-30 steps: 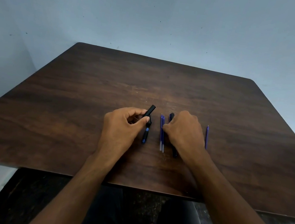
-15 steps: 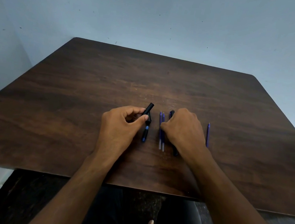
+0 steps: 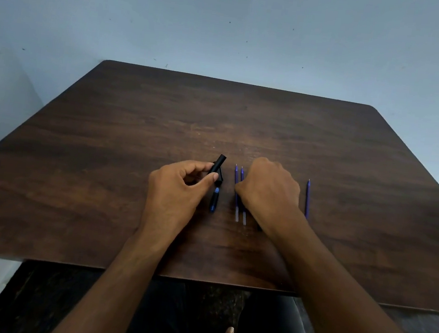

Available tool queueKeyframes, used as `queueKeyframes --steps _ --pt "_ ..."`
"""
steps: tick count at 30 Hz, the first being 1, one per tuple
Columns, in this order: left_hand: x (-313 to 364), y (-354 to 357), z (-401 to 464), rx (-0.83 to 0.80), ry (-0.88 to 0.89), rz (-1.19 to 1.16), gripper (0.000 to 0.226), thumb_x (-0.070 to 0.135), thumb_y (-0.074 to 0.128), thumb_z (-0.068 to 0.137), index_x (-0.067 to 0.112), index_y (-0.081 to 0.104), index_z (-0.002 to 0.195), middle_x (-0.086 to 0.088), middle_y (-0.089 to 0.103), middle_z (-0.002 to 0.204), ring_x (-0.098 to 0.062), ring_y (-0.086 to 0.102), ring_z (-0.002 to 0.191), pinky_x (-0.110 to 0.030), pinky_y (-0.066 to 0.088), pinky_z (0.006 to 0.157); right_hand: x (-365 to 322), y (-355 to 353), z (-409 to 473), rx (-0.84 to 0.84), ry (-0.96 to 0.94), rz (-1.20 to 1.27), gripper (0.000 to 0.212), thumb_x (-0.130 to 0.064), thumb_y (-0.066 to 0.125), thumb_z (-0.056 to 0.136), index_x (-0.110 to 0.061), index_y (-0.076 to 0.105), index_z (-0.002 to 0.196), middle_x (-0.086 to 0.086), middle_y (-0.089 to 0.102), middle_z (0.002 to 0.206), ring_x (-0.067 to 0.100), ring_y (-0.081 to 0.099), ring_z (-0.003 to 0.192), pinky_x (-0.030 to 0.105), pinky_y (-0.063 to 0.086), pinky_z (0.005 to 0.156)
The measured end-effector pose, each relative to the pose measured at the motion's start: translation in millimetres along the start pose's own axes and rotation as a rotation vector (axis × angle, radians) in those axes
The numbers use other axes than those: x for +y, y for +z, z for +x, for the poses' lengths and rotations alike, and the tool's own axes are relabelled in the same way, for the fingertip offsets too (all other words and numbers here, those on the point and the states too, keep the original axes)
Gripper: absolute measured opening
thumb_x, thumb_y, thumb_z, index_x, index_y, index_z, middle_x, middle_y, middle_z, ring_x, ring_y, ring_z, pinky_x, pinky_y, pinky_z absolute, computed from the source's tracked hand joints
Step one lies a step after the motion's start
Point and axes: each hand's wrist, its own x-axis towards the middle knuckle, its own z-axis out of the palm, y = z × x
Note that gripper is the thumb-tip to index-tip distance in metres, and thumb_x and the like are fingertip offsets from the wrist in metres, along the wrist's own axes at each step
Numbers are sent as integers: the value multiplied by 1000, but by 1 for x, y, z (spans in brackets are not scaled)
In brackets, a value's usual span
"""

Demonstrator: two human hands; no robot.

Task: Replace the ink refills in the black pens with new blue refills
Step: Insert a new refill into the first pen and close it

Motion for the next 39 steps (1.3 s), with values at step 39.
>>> queueKeyframes --steps 39 --pt "6 -12 -8 -26 72 -89 19 19 74 89 24 79 107 17 76 99 7 67 99 -7 47 84 28 -23 1 76 -49 1613 14 2 59 91 1 63 77 15 69 64 25 68 56 32 57 52"
